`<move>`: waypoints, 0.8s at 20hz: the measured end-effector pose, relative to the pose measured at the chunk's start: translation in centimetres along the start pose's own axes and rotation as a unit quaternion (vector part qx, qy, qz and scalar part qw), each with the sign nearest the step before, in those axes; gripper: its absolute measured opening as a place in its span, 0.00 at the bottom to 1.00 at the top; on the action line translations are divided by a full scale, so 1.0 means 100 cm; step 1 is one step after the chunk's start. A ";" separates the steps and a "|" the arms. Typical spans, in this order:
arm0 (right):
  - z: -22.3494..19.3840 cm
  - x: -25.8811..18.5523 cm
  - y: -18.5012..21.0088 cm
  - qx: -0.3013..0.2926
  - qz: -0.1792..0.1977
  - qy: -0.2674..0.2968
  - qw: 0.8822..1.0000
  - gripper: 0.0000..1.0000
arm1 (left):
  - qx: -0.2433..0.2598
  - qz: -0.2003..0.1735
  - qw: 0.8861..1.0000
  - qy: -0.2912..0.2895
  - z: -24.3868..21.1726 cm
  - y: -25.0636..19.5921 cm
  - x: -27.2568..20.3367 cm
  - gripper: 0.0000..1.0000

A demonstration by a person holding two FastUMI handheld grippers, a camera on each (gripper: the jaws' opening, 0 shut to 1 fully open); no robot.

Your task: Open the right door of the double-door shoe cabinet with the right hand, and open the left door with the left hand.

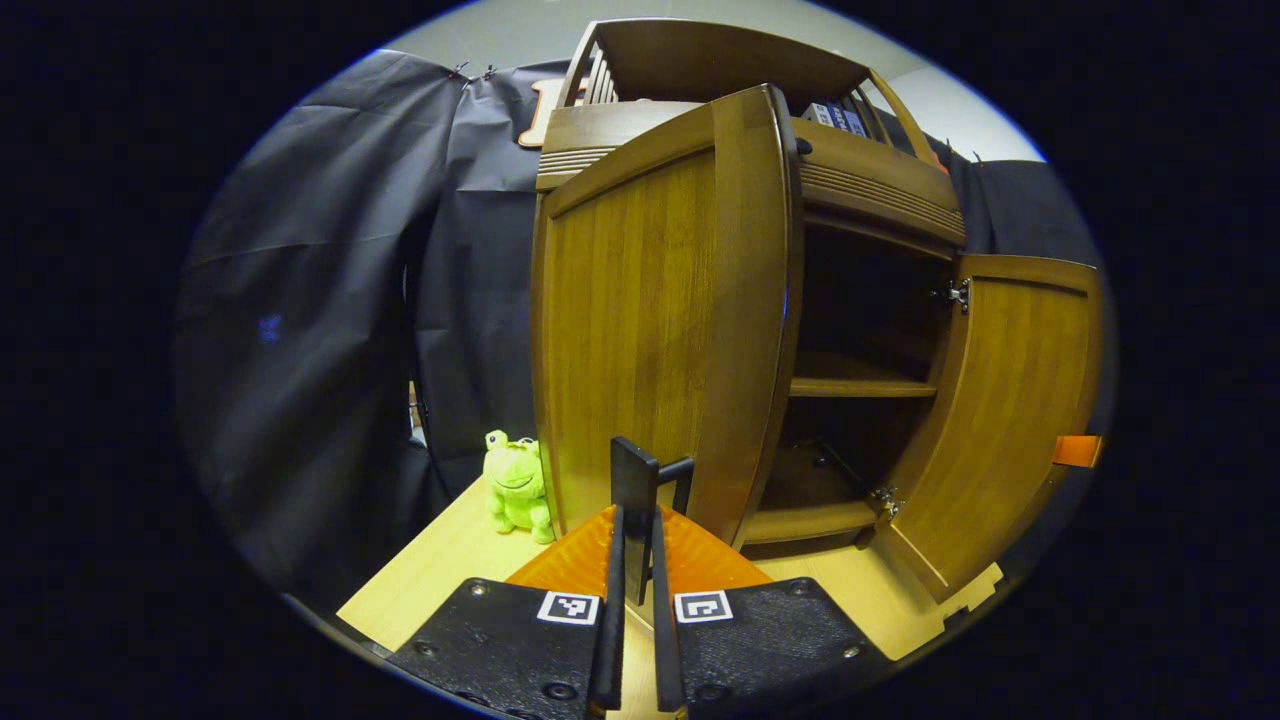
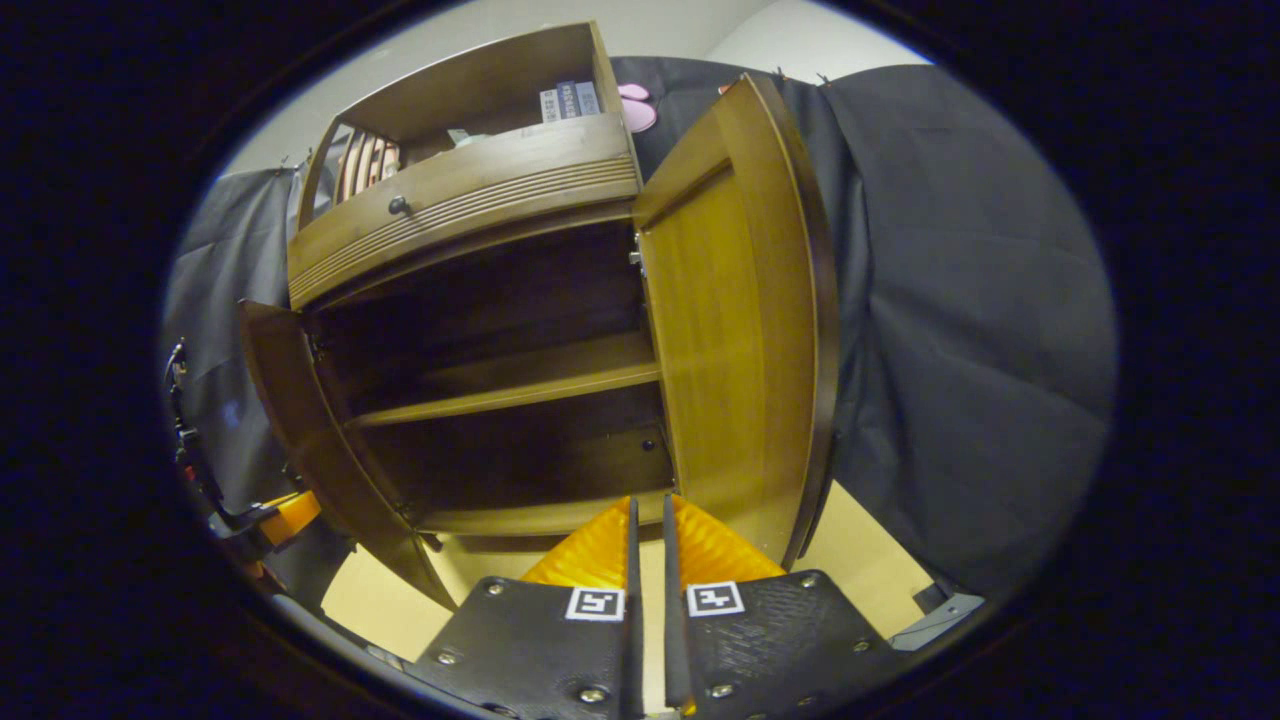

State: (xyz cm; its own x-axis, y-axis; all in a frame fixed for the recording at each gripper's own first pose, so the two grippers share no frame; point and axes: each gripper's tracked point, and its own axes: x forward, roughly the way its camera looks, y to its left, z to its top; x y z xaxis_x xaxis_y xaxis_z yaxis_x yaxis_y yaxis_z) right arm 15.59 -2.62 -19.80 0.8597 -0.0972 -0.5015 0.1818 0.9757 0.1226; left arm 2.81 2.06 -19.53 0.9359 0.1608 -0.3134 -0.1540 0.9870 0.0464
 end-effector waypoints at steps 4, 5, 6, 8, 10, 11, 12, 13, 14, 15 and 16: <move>-0.004 0.004 0.009 0.002 0.019 0.007 1.000 0.09 | -0.003 0.010 1.000 0.000 -0.001 0.012 -0.008 0.12; -0.005 0.005 0.011 0.003 0.024 0.009 1.000 0.09 | -0.003 0.012 1.000 0.001 -0.002 0.017 -0.009 0.12; -0.008 0.008 0.017 0.004 0.030 0.011 0.999 0.09 | -0.003 0.014 1.000 0.001 -0.002 0.020 -0.011 0.11; -0.009 0.017 0.031 0.003 0.041 0.014 0.999 0.09 | -0.003 0.024 1.000 0.003 -0.002 0.029 -0.015 0.09; -0.011 0.021 0.038 0.001 0.050 0.018 0.999 0.09 | -0.003 0.037 0.999 0.004 -0.002 0.038 -0.018 0.08; -0.012 0.023 0.041 0.000 0.054 0.020 0.998 0.09 | -0.003 0.041 0.999 0.005 -0.003 0.041 -0.019 0.08; -0.015 0.024 0.043 -0.001 0.058 0.023 0.998 0.09 | -0.004 0.046 0.999 0.005 -0.003 0.045 -0.022 0.07; -0.016 0.025 0.044 -0.002 0.061 0.026 0.998 0.09 | -0.004 0.051 0.999 0.005 -0.003 0.048 -0.022 0.07; -0.018 0.027 0.047 -0.002 0.064 0.029 0.998 0.09 | -0.003 0.057 0.998 0.006 -0.003 0.051 -0.022 0.06; -0.019 0.029 0.048 -0.001 0.067 0.031 0.997 0.09 | -0.003 0.064 0.998 0.006 -0.003 0.058 -0.023 0.06; -0.022 0.029 0.050 0.001 0.070 0.033 0.997 0.09 | -0.005 0.071 0.997 0.008 -0.005 0.066 -0.023 0.03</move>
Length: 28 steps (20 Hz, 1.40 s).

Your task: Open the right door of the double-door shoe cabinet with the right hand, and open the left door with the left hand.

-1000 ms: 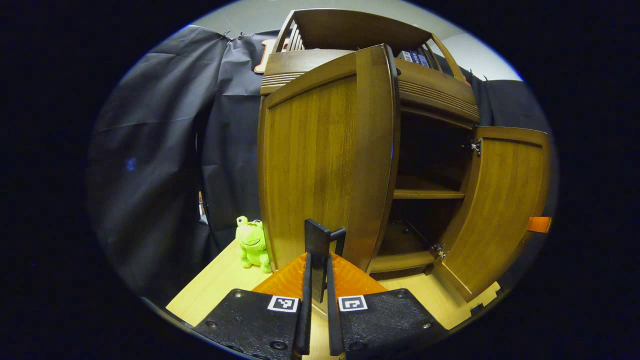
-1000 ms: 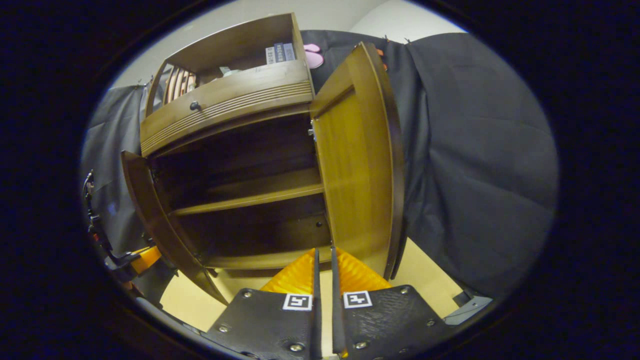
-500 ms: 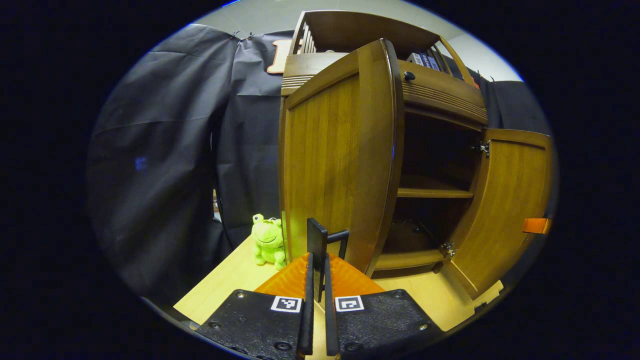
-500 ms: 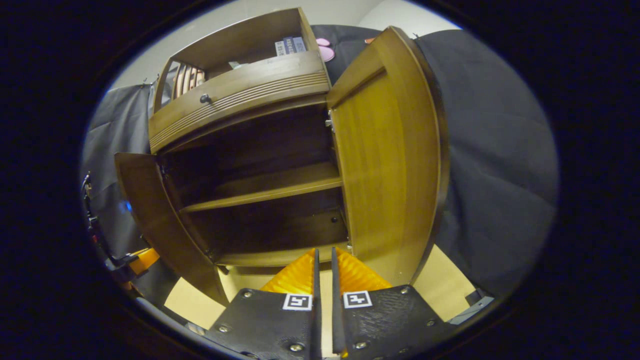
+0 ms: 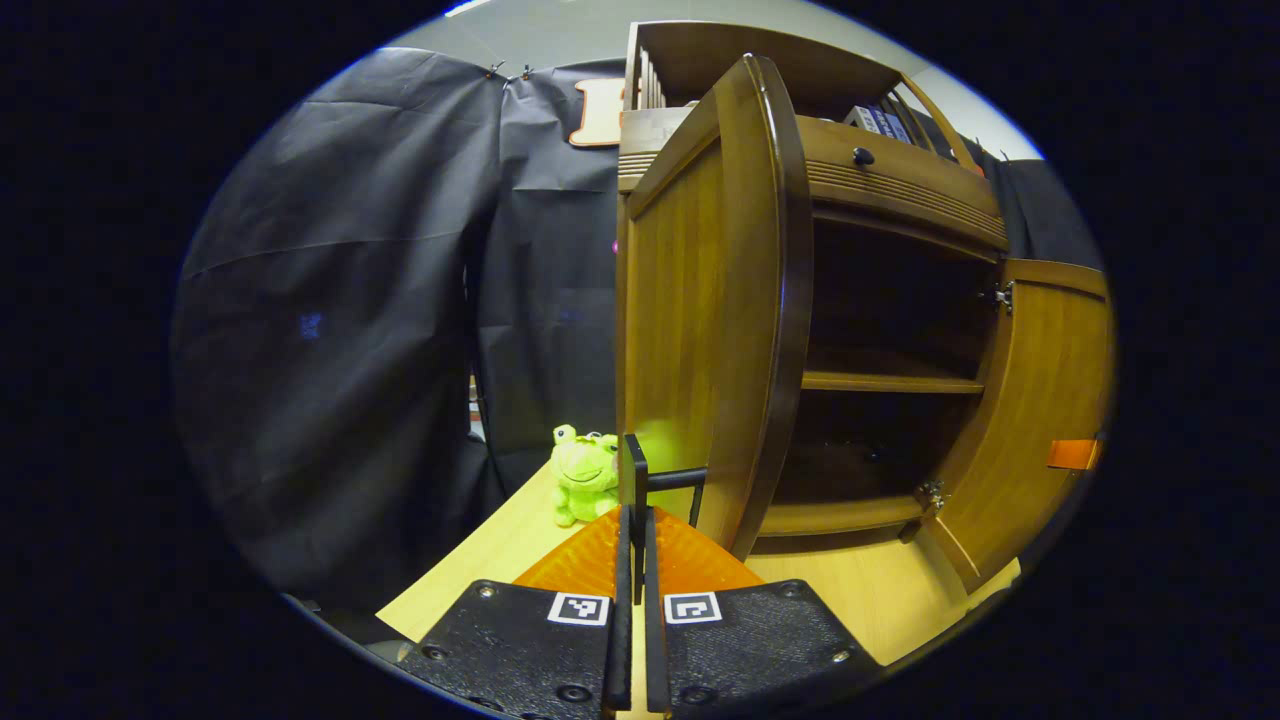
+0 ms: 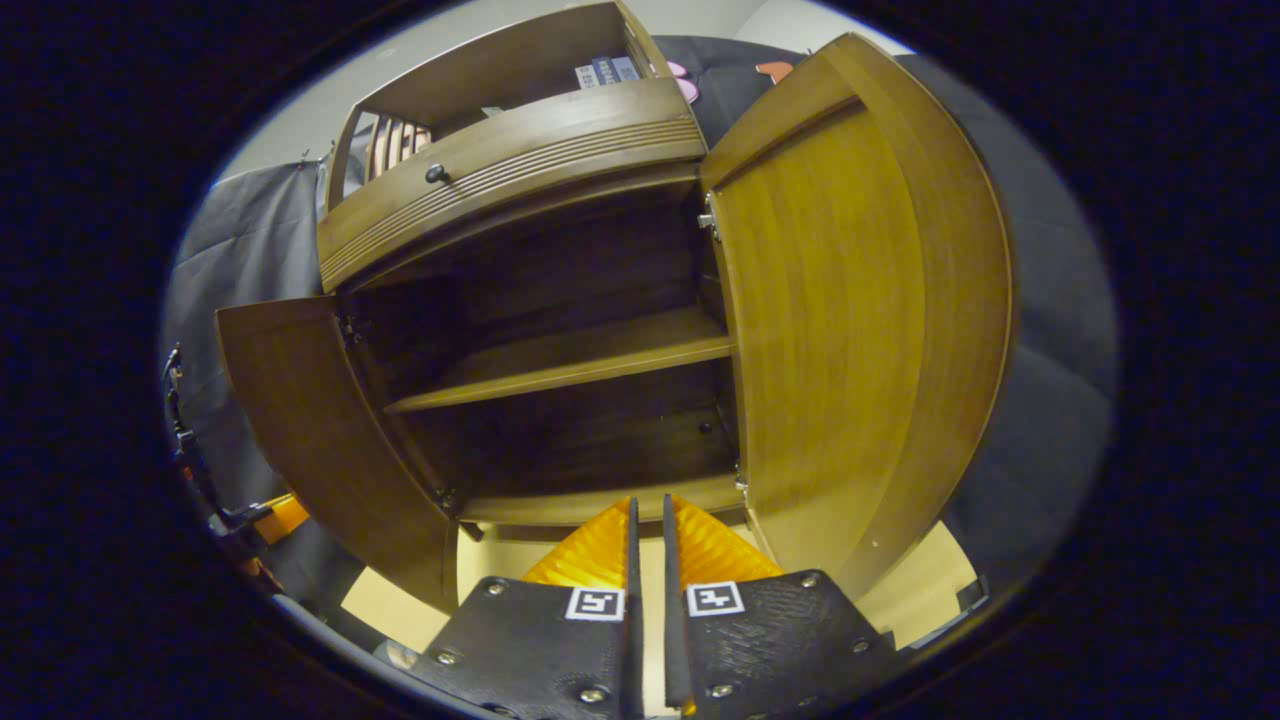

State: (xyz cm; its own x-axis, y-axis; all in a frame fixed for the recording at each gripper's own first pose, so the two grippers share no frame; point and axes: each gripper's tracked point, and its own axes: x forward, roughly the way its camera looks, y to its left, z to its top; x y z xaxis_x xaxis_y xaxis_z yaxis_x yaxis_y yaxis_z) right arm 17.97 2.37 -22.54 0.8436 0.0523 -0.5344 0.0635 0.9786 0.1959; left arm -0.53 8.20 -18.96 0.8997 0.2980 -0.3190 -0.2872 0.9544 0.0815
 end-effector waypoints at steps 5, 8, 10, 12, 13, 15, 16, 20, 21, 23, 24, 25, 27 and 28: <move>-0.002 0.009 0.005 0.002 0.009 0.008 1.000 0.09 | -0.017 0.022 1.000 0.003 -0.003 0.036 0.004 0.06; -0.004 0.013 0.007 0.004 0.014 0.012 1.000 0.09 | -0.024 0.004 1.000 -0.002 -0.001 0.044 0.004 0.05; -0.003 0.017 0.010 0.011 0.020 0.012 1.000 0.09 | -0.032 -0.003 0.999 -0.003 -0.001 0.051 0.005 0.05; 0.004 0.020 0.011 0.016 0.020 0.000 1.000 0.09 | -0.044 -0.007 0.999 -0.001 -0.001 0.058 0.004 0.10; 0.007 0.022 0.011 0.017 0.018 -0.004 1.000 0.09 | -0.044 -0.005 0.999 -0.002 0.000 0.063 0.002 0.09; 0.011 0.026 0.009 0.015 0.011 -0.012 1.000 0.08 | -0.038 0.007 0.999 -0.004 0.002 0.075 -0.003 0.06; 0.013 0.027 0.008 0.013 0.008 -0.015 1.000 0.09 | -0.040 0.015 0.999 -0.007 0.005 0.082 -0.005 0.10; 0.016 0.030 0.005 0.016 0.001 -0.024 1.000 0.09 | -0.067 0.056 0.996 -0.022 0.015 0.120 -0.022 0.01; 0.016 0.031 0.006 0.017 0.000 -0.025 1.000 0.09 | -0.078 0.063 0.995 -0.024 0.017 0.125 -0.025 0.01; 0.015 0.032 0.008 0.023 0.000 -0.025 0.999 0.09 | -0.095 0.071 0.993 -0.027 0.018 0.133 -0.030 0.01; 0.014 0.031 0.008 0.024 0.001 -0.024 0.999 0.09 | -0.100 0.074 0.992 -0.031 0.020 0.135 -0.034 0.01; 0.013 0.031 0.009 0.023 0.001 -0.022 0.999 0.09 | -0.104 0.077 0.991 -0.038 0.026 0.136 -0.040 0.01; 0.009 0.031 0.010 0.017 0.001 -0.018 1.000 0.09 | -0.104 0.080 0.990 -0.049 0.036 0.136 -0.051 0.01; 0.011 0.030 0.010 0.012 -0.003 -0.021 1.000 0.09 | -0.103 0.081 0.990 -0.055 0.042 0.135 -0.055 0.01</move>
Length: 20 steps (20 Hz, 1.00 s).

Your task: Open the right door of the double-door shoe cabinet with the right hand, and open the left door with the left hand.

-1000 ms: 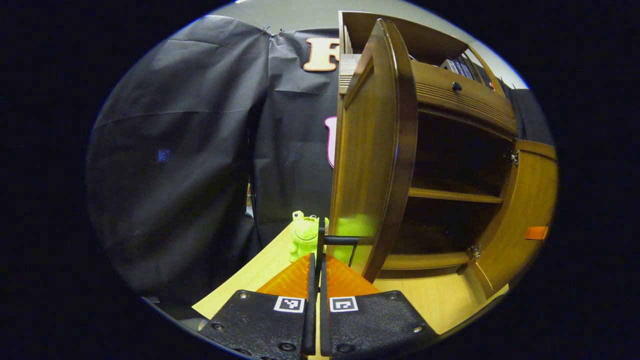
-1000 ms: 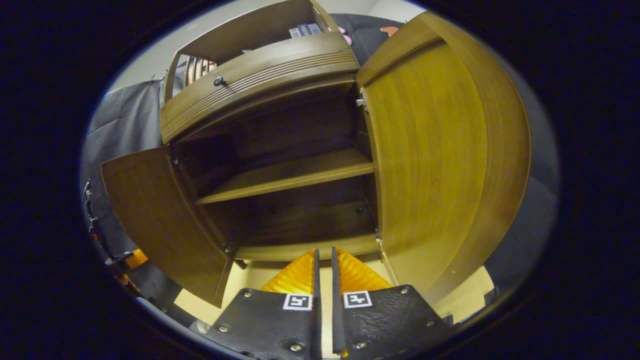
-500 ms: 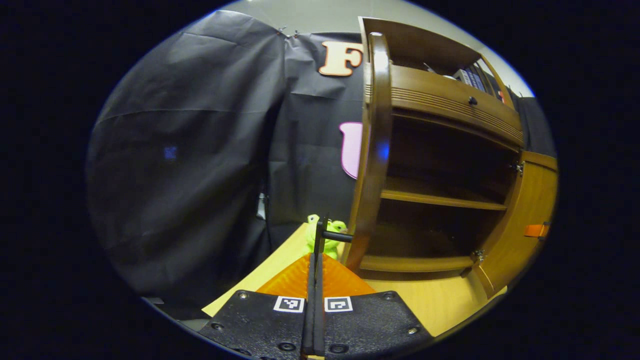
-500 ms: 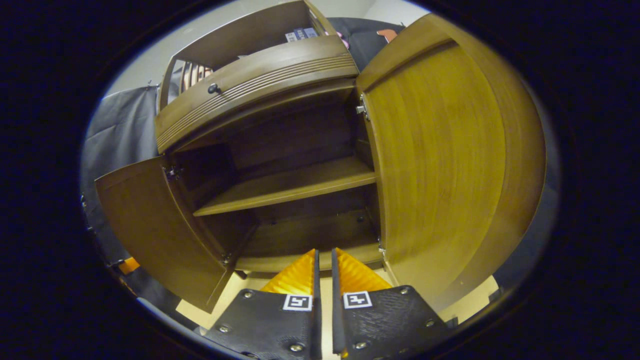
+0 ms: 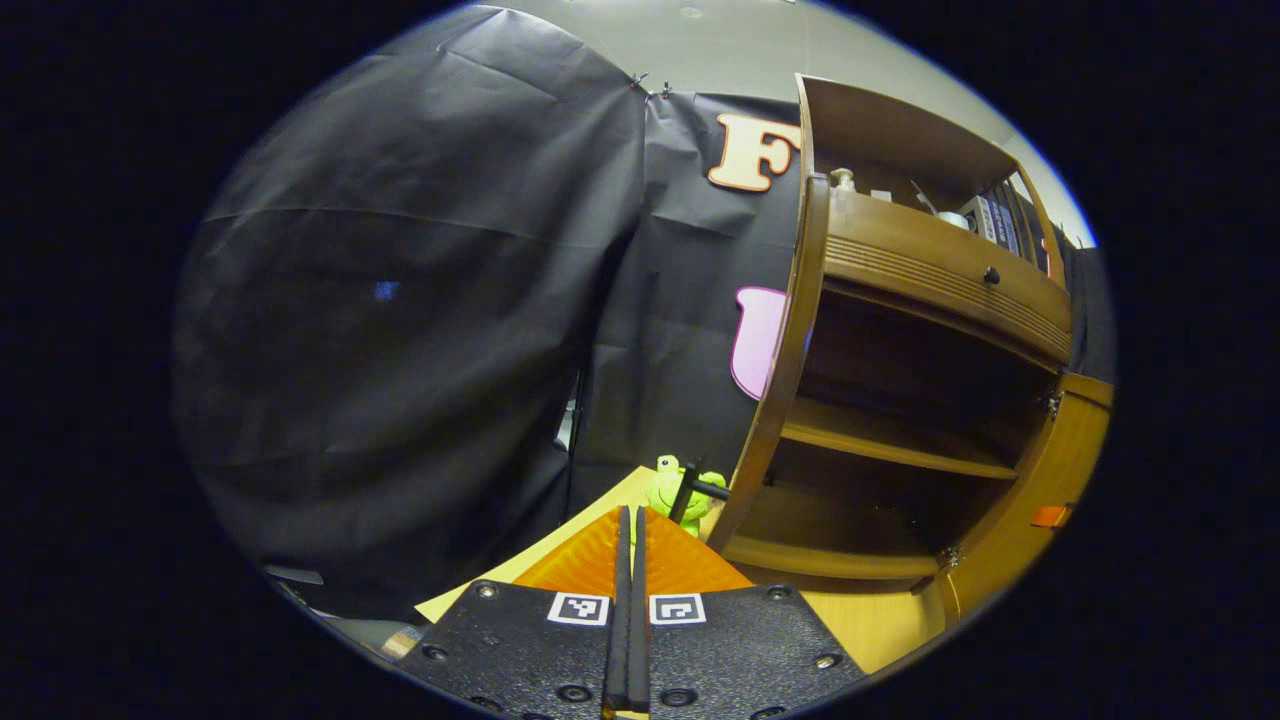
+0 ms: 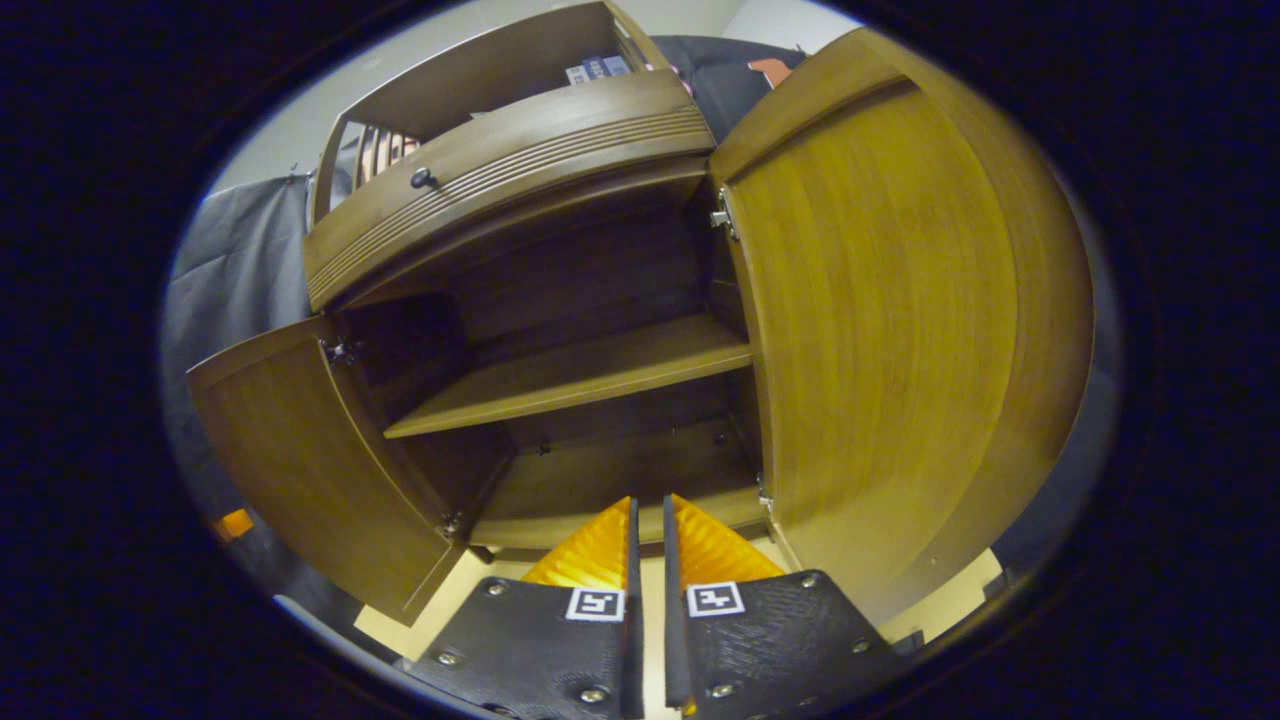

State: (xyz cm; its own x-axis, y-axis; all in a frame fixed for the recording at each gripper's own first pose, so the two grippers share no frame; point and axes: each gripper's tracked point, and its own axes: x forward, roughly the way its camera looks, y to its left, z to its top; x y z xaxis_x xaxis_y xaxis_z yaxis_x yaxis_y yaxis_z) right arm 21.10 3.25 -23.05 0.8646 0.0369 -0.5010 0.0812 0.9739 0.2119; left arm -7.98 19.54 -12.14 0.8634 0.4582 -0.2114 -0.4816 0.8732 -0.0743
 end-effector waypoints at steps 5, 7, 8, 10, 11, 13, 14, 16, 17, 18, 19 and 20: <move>0.009 -0.004 0.005 -0.013 -0.008 -0.018 1.000 0.09 | 0.019 -0.017 0.999 -0.045 0.044 -0.021 -0.015 0.01; 0.012 -0.006 0.009 -0.016 -0.005 -0.021 1.000 0.09 | 0.027 -0.032 0.997 -0.061 0.062 -0.036 -0.019 0.01; 0.013 -0.008 0.011 -0.016 -0.003 -0.024 1.000 0.09 | 0.030 -0.040 0.996 -0.069 0.071 -0.044 -0.020 0.01; 0.018 -0.011 0.016 -0.017 -0.001 -0.030 0.999 0.09 | 0.031 -0.055 0.995 -0.081 0.083 -0.060 -0.022 0.00; 0.021 -0.013 0.016 -0.019 0.000 -0.034 0.999 0.09 | 0.031 -0.064 0.994 -0.086 0.089 -0.069 -0.023 0.01; 0.027 -0.017 0.019 -0.030 -0.001 -0.042 0.999 0.09 | 0.032 -0.087 0.991 -0.094 0.097 -0.090 -0.024 0.00; 0.028 -0.020 0.019 -0.041 -0.002 -0.046 0.998 0.09 | 0.035 -0.102 0.990 -0.095 0.097 -0.103 -0.025 0.01; 0.035 -0.025 0.025 -0.063 0.001 -0.056 0.996 0.09 | 0.051 -0.128 0.986 -0.093 0.094 -0.128 -0.023 0.01; 0.037 -0.026 0.028 -0.069 0.004 -0.060 0.996 0.09 | 0.059 -0.140 0.984 -0.091 0.092 -0.140 -0.022 0.01; 0.041 -0.029 0.031 -0.073 0.006 -0.066 0.995 0.09 | 0.065 -0.153 0.982 -0.090 0.090 -0.152 -0.022 0.01; 0.046 -0.032 0.035 -0.076 0.008 -0.073 0.994 0.09 | 0.070 -0.166 0.980 -0.089 0.088 -0.166 -0.022 0.01; 0.050 -0.035 0.039 -0.079 0.010 -0.081 0.994 0.09 | 0.072 -0.179 0.977 -0.088 0.087 -0.179 -0.023 0.01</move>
State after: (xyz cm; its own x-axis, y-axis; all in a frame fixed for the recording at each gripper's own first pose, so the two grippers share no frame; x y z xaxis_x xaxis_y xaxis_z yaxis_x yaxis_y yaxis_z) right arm 20.85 5.78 -16.22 0.9346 0.0325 -0.3543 -0.0046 0.9968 0.0792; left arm -0.04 4.33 -1.87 0.9913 0.1288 -0.0254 -0.1281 0.9914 0.0285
